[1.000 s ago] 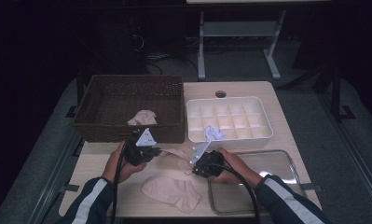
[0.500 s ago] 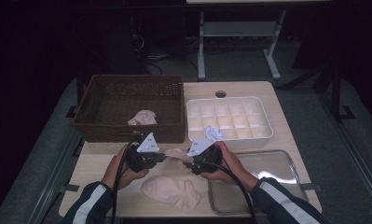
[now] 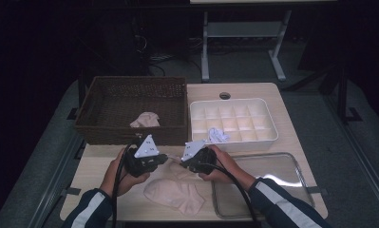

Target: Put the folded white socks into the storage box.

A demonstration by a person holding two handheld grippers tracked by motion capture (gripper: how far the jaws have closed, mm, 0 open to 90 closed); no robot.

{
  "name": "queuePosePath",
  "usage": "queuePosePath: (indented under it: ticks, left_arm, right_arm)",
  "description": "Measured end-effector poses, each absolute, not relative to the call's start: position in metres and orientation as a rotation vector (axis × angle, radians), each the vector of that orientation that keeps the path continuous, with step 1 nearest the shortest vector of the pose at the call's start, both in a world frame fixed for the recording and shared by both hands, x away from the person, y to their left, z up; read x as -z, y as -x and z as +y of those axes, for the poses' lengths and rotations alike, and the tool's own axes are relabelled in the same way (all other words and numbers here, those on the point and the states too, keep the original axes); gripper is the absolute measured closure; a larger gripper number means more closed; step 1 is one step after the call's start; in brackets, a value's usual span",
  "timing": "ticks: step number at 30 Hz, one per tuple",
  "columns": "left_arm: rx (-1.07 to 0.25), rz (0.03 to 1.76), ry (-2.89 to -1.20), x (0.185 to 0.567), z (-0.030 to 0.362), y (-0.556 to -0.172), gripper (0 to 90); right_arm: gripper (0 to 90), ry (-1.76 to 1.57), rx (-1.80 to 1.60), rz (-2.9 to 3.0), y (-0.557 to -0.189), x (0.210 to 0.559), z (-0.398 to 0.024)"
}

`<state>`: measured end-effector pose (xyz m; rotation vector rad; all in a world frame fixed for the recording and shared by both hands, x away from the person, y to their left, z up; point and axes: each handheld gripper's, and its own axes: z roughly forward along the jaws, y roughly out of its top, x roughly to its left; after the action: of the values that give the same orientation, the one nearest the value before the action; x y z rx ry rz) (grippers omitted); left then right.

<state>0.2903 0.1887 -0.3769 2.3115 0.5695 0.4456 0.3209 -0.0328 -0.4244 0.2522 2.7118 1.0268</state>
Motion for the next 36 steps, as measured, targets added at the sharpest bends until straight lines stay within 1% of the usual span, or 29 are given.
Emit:
queuePosePath:
  ticks: [1, 6, 8, 12, 14, 15, 16, 17, 18, 19, 21, 22, 23, 24, 25, 26, 29, 30, 32, 33, 34, 36]
  left_arm:
    - [-0.454, 0.592, -2.315, 0.379, 0.195, -0.295, 86.9]
    - [-0.449, 0.624, -2.303, 0.385, 0.204, -0.304, 87.1]
    - [-0.478, 0.631, -2.312, 0.389, 0.204, -0.307, 87.1]
    - [-0.474, 0.626, -2.295, 0.397, 0.203, -0.314, 84.9]
    - [-0.445, 0.602, -2.299, 0.402, 0.202, -0.317, 83.9]
    - [-0.403, 0.536, -2.308, 0.405, 0.200, -0.316, 74.0]
    - [-0.394, 0.519, -2.316, 0.407, 0.198, -0.316, 69.3]
    - [-0.379, 0.505, -2.328, 0.410, 0.196, -0.315, 63.2]
    - [-0.379, 0.505, -2.328, 0.410, 0.196, -0.315, 58.8]
    - [-0.327, 0.467, -2.340, 0.416, 0.192, -0.316, 53.8]
    - [-0.338, 0.455, -2.385, 0.424, 0.188, -0.318, 50.3]
    - [-0.338, 0.455, -2.385, 0.424, 0.188, -0.318, 48.3]
    - [-0.302, 0.437, -2.400, 0.431, 0.185, -0.320, 48.0]
    - [-0.292, 0.435, -2.416, 0.435, 0.182, -0.322, 47.8]
    - [-0.288, 0.426, -2.427, 0.437, 0.181, -0.323, 47.1]
    - [-0.271, 0.418, -2.432, 0.441, 0.179, -0.324, 47.1]
    - [-0.269, 0.401, -2.455, 0.445, 0.176, -0.327, 46.5]
    - [-0.268, 0.414, -2.458, 0.448, 0.173, -0.329, 44.3]
    - [-0.271, 0.424, -2.453, 0.450, 0.172, -0.330, 43.9]
    - [-0.272, 0.418, -2.460, 0.452, 0.171, -0.331, 47.5]
    - [-0.264, 0.417, -2.458, 0.455, 0.170, -0.331, 47.5]
    - [-0.251, 0.425, -2.449, 0.457, 0.169, -0.332, 53.5]
  right_arm:
    - [89.3, -0.241, -1.063, 2.727, -0.323, 0.421, -0.037]
    - [89.3, -0.241, -1.110, 2.762, -0.327, 0.414, -0.045]
    - [89.2, -0.280, -1.078, 2.775, -0.328, 0.415, -0.045]
    - [88.5, -0.384, -0.972, 2.754, -0.334, 0.425, -0.045]
    - [88.7, -0.402, -0.951, 2.744, -0.335, 0.426, -0.046]
    - [88.5, -0.400, -0.911, 2.745, -0.336, 0.428, -0.045]
    - [87.0, -0.430, -0.903, 2.739, -0.336, 0.429, -0.045]
    - [83.8, -0.450, -0.886, 2.734, -0.337, 0.431, -0.044]
    - [83.8, -0.450, -0.886, 2.734, -0.337, 0.431, -0.044]
    - [77.4, -0.514, -0.854, 2.720, -0.337, 0.434, -0.041]
    - [73.9, -0.491, -0.840, 2.723, -0.338, 0.437, -0.041]
    - [73.9, -0.491, -0.840, 2.723, -0.338, 0.437, -0.041]
    - [77.8, -0.478, -0.821, 2.702, -0.335, 0.436, -0.041]
    - [79.7, -0.467, -0.820, 2.696, -0.333, 0.436, -0.042]
    - [84.6, -0.468, -0.831, 2.679, -0.332, 0.434, -0.043]
    - [87.5, -0.467, -0.842, 2.676, -0.331, 0.433, -0.044]
    - [88.3, -0.475, -0.849, 2.668, -0.330, 0.430, -0.047]
    - [88.5, -0.486, -0.868, 2.666, -0.332, 0.430, -0.050]
    - [88.4, -0.484, -0.866, 2.662, -0.333, 0.430, -0.051]
    - [88.4, -0.497, -0.875, 2.672, -0.335, 0.431, -0.052]
    - [88.4, -0.497, -0.875, 2.672, -0.335, 0.431, -0.052]
    - [88.3, -0.511, -0.889, 2.686, -0.335, 0.433, -0.051]
